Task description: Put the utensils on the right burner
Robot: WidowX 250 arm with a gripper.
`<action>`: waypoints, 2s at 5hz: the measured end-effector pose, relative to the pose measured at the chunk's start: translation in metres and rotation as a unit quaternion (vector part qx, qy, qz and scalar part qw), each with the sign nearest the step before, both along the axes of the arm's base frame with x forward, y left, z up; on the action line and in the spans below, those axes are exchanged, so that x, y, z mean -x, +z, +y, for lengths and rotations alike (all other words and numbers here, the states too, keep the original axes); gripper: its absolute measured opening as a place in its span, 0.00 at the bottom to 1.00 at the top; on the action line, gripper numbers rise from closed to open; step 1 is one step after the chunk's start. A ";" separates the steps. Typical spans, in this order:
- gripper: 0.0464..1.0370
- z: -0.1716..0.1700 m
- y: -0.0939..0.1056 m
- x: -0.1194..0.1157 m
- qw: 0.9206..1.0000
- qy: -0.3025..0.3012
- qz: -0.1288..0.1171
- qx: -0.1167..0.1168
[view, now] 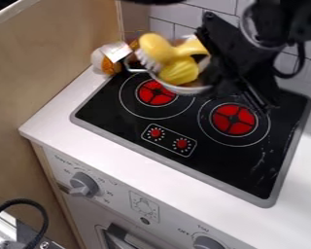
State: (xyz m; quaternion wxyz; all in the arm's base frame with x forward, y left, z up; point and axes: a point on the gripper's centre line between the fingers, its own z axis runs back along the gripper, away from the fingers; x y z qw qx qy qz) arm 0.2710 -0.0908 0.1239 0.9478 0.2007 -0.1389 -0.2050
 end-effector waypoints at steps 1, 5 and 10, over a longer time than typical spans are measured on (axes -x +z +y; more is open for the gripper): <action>0.01 -0.015 -0.009 -0.006 1.000 0.000 -0.005 0.004; 0.01 -0.064 -0.047 -0.014 1.000 -0.007 -0.029 -0.001; 0.01 -0.037 -0.076 -0.028 0.998 -0.050 -0.041 -0.012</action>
